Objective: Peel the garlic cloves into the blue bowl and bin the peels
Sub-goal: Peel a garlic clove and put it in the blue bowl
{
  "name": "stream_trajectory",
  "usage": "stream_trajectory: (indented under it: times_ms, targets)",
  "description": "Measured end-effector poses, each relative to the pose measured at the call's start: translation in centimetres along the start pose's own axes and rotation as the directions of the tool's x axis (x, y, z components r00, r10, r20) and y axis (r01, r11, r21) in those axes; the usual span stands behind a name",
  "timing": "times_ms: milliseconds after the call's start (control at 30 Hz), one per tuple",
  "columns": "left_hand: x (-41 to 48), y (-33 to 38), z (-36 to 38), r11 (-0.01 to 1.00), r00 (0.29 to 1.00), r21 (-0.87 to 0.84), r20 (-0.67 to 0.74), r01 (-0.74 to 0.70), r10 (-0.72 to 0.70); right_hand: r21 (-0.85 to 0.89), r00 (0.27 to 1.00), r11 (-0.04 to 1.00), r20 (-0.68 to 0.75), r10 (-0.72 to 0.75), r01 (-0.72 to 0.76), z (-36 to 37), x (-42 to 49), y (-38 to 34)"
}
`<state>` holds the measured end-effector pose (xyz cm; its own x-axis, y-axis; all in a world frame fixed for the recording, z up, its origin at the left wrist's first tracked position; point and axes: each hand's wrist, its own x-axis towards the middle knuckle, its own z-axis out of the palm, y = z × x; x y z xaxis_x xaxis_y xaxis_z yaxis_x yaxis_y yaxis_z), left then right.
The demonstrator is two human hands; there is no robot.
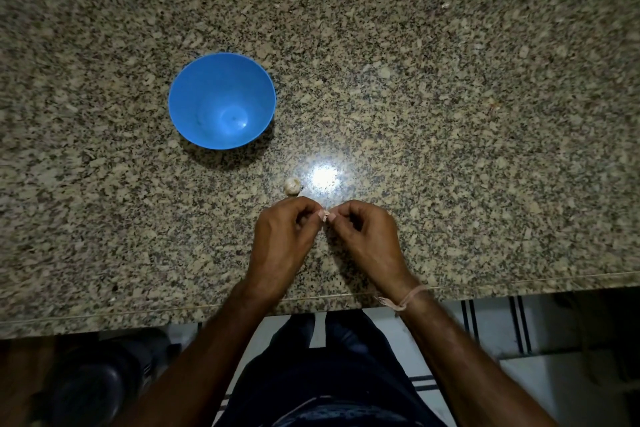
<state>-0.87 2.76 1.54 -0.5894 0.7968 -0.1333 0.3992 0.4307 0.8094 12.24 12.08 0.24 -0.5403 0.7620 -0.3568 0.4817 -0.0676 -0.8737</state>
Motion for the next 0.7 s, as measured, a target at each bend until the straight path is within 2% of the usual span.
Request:
stream_trajectory:
  times_ms: [100, 200, 300, 400, 467, 533, 600, 633, 667, 700]
  targets:
    - [0.04, -0.18, 0.02, 0.995, 0.997, 0.073, 0.044, -0.064, 0.061, -0.038, 1.000, 0.999, -0.018, 0.005, -0.006, -0.08, 0.00, -0.09]
    - [0.00, -0.20, -0.09, 0.996, 0.998, 0.076, 0.043, -0.056, 0.052, -0.064, 1.000, 0.998, 0.000, -0.016, 0.016, -0.13, 0.01, -0.15]
    - [-0.19, 0.07, -0.33, 1.000, 0.999, 0.015, 0.048, 0.000, 0.000, -0.160, 0.996, 0.983, 0.042, -0.081, 0.087, -0.18, -0.08, -0.35]
    - [-0.18, 0.40, -0.55, 0.986, 0.989, -0.106, 0.087, 0.126, -0.117, -0.319, 0.981, 0.928, 0.057, -0.184, 0.193, -0.24, -0.02, -0.44]
    - [-0.10, 0.38, -0.69, 0.971, 0.981, -0.153, 0.094, 0.182, -0.169, -0.356, 0.976, 0.909, 0.081, -0.201, 0.217, -0.20, 0.06, -0.53]
    - [-0.20, 0.18, -0.84, 0.987, 0.992, -0.115, 0.071, 0.111, -0.103, -0.261, 0.987, 0.952, 0.073, -0.146, 0.160, -0.17, 0.01, -0.48]
    - [-0.32, -0.07, -0.91, 0.998, 0.997, 0.026, 0.055, -0.060, 0.059, 0.002, 0.996, 0.999, 0.079, 0.037, -0.037, -0.24, -0.08, -0.62]
    - [-0.33, -0.31, -0.86, 0.989, 0.992, 0.084, 0.059, -0.118, 0.113, 0.110, 0.988, 0.986, 0.099, 0.117, -0.128, -0.29, -0.14, -0.77]
    - [-0.34, -0.51, -0.80, 0.988, 0.990, 0.085, 0.067, -0.127, 0.122, 0.157, 0.985, 0.975, 0.107, 0.139, -0.154, -0.28, -0.25, -0.79]
    - [-0.38, -0.45, -0.85, 0.995, 0.993, 0.045, 0.077, -0.090, 0.087, 0.093, 0.992, 0.991, 0.081, 0.092, -0.099, -0.26, -0.26, -0.65]
